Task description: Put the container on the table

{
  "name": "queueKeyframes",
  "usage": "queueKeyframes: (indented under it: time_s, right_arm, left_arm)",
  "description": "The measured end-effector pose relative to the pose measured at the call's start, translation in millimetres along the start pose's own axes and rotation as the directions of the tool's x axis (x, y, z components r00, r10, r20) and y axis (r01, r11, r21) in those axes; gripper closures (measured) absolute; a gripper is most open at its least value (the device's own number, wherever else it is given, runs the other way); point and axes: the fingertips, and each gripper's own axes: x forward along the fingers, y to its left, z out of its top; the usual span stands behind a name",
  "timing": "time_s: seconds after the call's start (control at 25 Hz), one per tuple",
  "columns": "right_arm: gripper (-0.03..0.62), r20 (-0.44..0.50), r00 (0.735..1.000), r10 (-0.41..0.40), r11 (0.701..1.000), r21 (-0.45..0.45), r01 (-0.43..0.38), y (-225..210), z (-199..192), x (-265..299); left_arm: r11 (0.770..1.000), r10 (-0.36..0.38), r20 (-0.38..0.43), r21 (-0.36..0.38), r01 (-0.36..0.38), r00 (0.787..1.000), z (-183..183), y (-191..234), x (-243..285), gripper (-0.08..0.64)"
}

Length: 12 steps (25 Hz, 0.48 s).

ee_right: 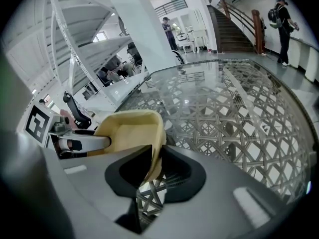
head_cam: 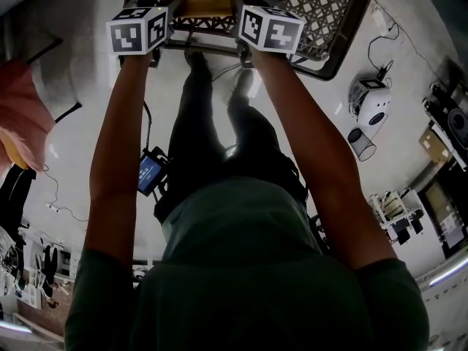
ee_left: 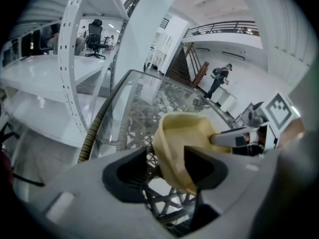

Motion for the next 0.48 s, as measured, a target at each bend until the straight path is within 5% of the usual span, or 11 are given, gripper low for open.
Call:
queueKeyframes:
  time_s: [0.16,0.48]
  right_arm:
    - [0.482,-0.006,1.0,-0.005,1.0,0.011,0.005,-2,2,-4]
    - [0.449,0.089,0.996,0.005,0.999,-0.046,-0.001,24,41,-39]
  left_arm:
    - [1.0,0.023,0.021,0.012,-0.023,1.0,7,1,-6,0.215]
    - [0.998,0.044,0.12,0.047,-0.05,0.992,47,2,-73,0.212]
